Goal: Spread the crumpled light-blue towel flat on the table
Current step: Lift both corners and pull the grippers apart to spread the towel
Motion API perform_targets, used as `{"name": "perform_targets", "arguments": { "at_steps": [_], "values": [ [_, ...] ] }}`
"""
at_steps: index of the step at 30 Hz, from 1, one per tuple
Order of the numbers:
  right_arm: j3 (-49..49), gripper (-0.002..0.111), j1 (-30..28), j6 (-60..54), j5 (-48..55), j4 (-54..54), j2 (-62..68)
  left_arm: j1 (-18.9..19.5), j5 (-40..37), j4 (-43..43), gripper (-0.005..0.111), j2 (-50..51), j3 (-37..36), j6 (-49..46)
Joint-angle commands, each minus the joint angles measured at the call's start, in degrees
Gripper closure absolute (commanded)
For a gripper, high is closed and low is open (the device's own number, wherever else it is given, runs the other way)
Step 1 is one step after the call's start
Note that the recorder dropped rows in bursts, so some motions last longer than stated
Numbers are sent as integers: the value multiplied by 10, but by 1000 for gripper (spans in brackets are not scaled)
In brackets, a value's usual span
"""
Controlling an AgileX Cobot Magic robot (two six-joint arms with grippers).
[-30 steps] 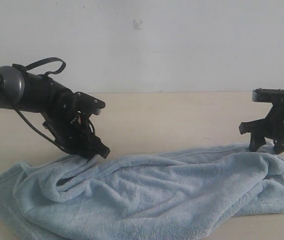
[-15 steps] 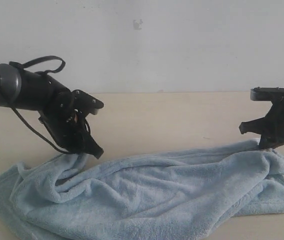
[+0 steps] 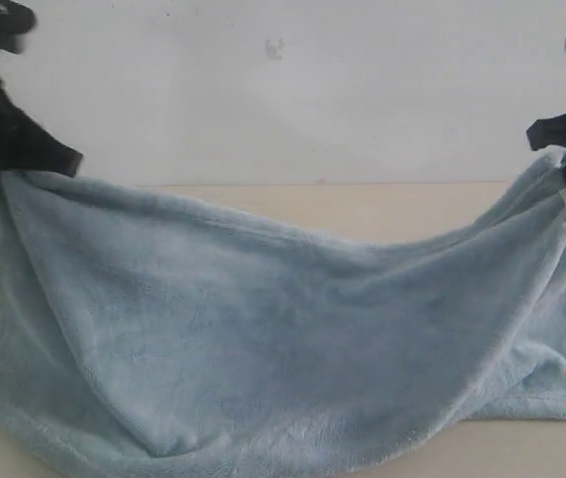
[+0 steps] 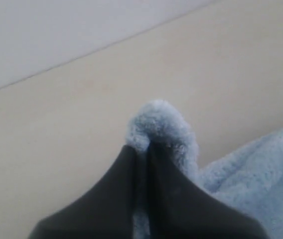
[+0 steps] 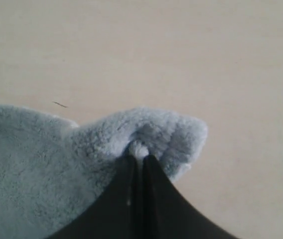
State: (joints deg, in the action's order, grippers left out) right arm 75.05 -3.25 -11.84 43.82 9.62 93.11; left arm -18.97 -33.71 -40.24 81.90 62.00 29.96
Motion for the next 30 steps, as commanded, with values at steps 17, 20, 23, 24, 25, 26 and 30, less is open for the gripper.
{"name": "perform_targets", "arguments": {
  "at_steps": [17,20,23,24,25,26,30],
  "values": [
    [-105,108,-2,22,-78,-15,-530,18,98,-108,103,-495,-134,132],
    [-105,108,-2,22,-73,-23,-502,18,86,-122,103,-455,-134,132],
    [-105,108,-2,22,-63,-33,-447,18,80,-134,103,-397,-134,132],
    [-105,108,-2,22,-57,-36,-421,18,80,-134,103,-377,-134,132],
    [-105,108,-2,22,-53,-39,-394,18,80,-134,103,-350,-134,132],
    [-106,108,-2,22,-51,-41,-370,18,80,-136,103,-322,-134,132],
    [-106,108,-2,27,-50,-48,-248,18,75,-172,103,-211,-134,132]
  ]
}}
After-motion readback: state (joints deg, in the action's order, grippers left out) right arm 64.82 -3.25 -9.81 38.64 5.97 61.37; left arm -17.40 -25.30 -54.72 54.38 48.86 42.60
